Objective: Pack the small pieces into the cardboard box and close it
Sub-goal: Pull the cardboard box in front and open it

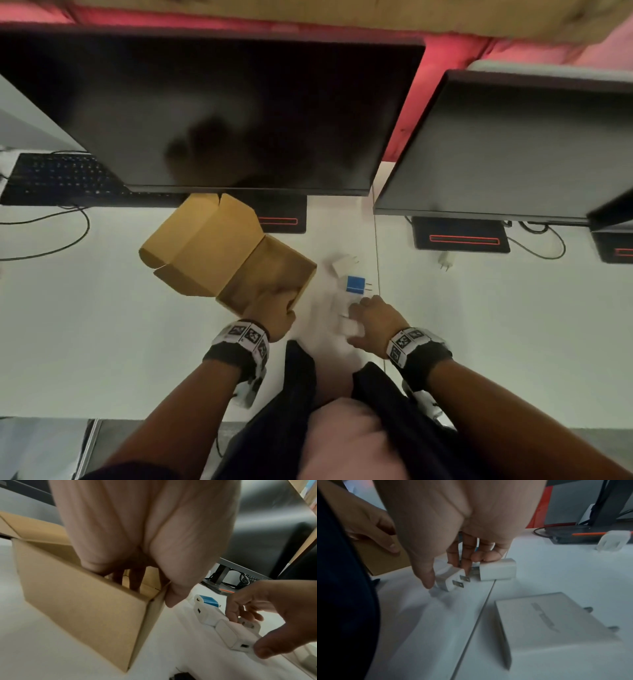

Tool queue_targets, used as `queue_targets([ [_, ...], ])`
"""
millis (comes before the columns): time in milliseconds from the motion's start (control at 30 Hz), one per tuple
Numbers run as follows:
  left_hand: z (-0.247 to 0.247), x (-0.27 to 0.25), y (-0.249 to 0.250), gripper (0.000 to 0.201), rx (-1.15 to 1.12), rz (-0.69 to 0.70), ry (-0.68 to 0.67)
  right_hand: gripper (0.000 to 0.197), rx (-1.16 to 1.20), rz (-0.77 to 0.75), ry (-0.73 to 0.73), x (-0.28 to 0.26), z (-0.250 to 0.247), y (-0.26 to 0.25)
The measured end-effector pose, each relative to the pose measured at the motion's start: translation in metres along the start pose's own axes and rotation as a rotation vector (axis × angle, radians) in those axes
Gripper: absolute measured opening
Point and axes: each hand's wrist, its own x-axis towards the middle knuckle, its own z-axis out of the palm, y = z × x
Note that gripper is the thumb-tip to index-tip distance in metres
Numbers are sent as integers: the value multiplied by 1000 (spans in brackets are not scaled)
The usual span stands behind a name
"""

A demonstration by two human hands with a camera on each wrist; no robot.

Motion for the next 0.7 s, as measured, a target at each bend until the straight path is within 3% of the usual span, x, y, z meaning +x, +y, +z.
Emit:
queue_targets([
  [133,-5,7,0,2,13,70,-15,43,15,-15,51,7,-4,-2],
  [267,-8,9,0,12,70,99,-28,32,136,-52,64,10,-9,0],
  [333,-8,8,2,6,94,114,-72,27,245,-73,75,8,-11,1],
  [433,-3,2,6,3,118,137,-163,32,455,-54,213,1,-16,3],
  [567,3,-4,7,40,173,164,-224,31,689,43,387,-11,-38,1],
  [700,3,-5,19,27,205,190,-255,36,645,9,369,-7,-50,-10],
])
